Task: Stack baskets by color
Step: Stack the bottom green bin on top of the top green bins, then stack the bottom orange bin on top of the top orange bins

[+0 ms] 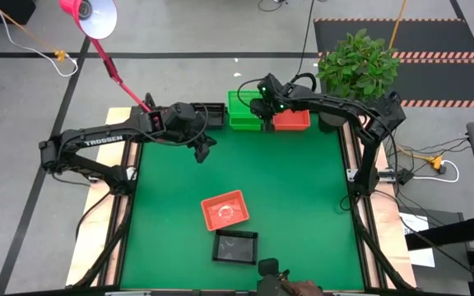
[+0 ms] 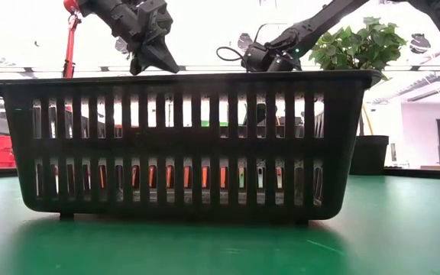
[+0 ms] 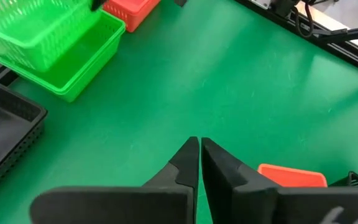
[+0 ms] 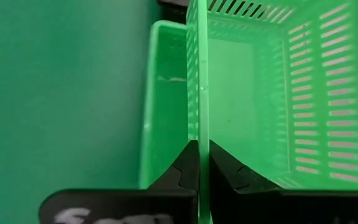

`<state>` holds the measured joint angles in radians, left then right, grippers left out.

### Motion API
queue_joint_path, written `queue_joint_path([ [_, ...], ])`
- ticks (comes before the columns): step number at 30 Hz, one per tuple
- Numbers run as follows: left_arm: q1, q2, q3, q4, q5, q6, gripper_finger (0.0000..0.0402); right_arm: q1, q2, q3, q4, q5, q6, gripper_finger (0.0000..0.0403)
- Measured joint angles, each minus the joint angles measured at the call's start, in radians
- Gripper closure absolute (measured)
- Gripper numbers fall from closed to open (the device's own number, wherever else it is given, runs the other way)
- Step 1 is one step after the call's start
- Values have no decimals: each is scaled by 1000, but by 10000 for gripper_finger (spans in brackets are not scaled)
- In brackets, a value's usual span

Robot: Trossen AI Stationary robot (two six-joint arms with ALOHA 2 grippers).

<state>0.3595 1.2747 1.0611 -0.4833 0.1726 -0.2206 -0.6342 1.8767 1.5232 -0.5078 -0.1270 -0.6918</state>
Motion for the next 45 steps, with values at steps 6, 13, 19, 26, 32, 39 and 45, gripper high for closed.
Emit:
queue_joint_path([
  [6,0,0,0,0,0,11,376,32,0,-2,-28,0,43,401],
  [13,0,0,0,-9,1,13,396,54,0,-53,11,76,54,401],
  [19,0,0,0,-22,1,13,389,53,0,-84,18,79,67,394],
  [26,0,0,0,-22,1,21,375,54,0,-103,93,129,53,380],
  [32,0,0,0,-22,1,21,390,60,0,-103,108,126,52,358],
  [39,0,0,0,-23,9,-8,393,70,0,-103,118,126,52,307],
  [45,-27,0,0,-92,45,-60,368,77,-42,-103,110,128,53,264],
])
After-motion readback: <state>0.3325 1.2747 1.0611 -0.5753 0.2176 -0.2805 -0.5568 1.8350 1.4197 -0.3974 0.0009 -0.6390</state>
